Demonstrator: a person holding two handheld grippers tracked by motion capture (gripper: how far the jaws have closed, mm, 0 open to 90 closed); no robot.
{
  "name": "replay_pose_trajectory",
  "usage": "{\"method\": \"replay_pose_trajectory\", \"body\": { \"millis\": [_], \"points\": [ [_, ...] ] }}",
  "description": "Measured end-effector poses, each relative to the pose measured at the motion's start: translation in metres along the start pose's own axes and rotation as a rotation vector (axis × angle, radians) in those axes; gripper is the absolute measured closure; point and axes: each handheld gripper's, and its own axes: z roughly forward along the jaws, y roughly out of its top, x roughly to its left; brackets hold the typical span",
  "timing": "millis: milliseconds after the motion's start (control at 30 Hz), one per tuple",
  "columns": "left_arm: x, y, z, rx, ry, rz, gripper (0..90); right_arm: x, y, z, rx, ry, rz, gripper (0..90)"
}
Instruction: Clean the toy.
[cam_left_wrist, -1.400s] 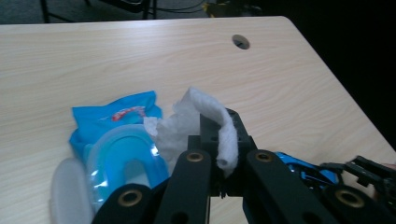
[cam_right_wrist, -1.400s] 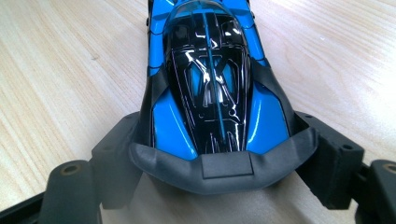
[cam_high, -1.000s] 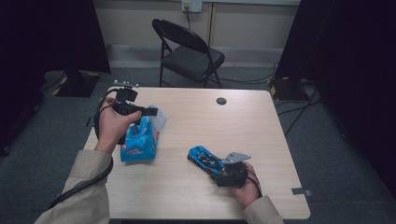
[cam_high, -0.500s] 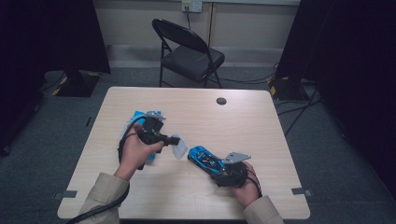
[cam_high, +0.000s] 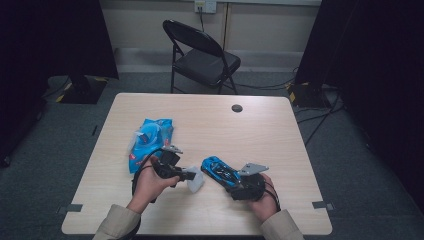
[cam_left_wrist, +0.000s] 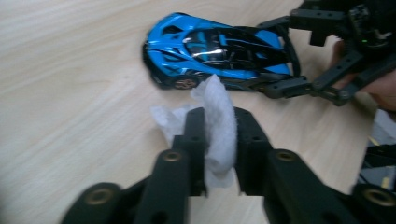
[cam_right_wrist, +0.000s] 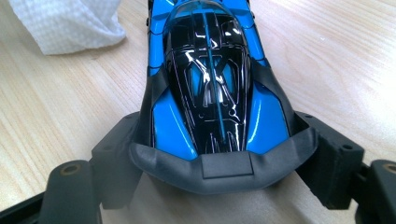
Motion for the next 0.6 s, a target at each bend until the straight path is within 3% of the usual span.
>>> {"method": "replay_pose_trajectory", "body": {
  "millis": [200, 333, 433, 533, 600],
  "points": [
    [0.000, 0.006, -0.015, -0.038, 0.046, 0.007, 72.3, 0.000, 0.000, 0.000, 0.000, 0.000, -0.001, 23.9],
    [0.000, 0.009, -0.020, -0.042, 0.039, 0.010, 84.5, 0.000, 0.000, 0.000, 0.000, 0.000, 0.000, 23.8],
    [0.000, 0.010, -0.019, -0.006, 0.007, -0.002, 88.6, 0.000, 0.000, 0.000, 0.000, 0.000, 0.000, 23.8],
    [-0.001, 0.011, -0.017, -0.012, 0.003, -0.002, 89.7, 0.000, 0.000, 0.000, 0.000, 0.000, 0.000, 23.9],
    [-0.003, 0.015, -0.020, -0.047, -0.009, 0.004, 89.8, 0.000, 0.000, 0.000, 0.000, 0.000, 0.000, 23.8]
  ]
}}
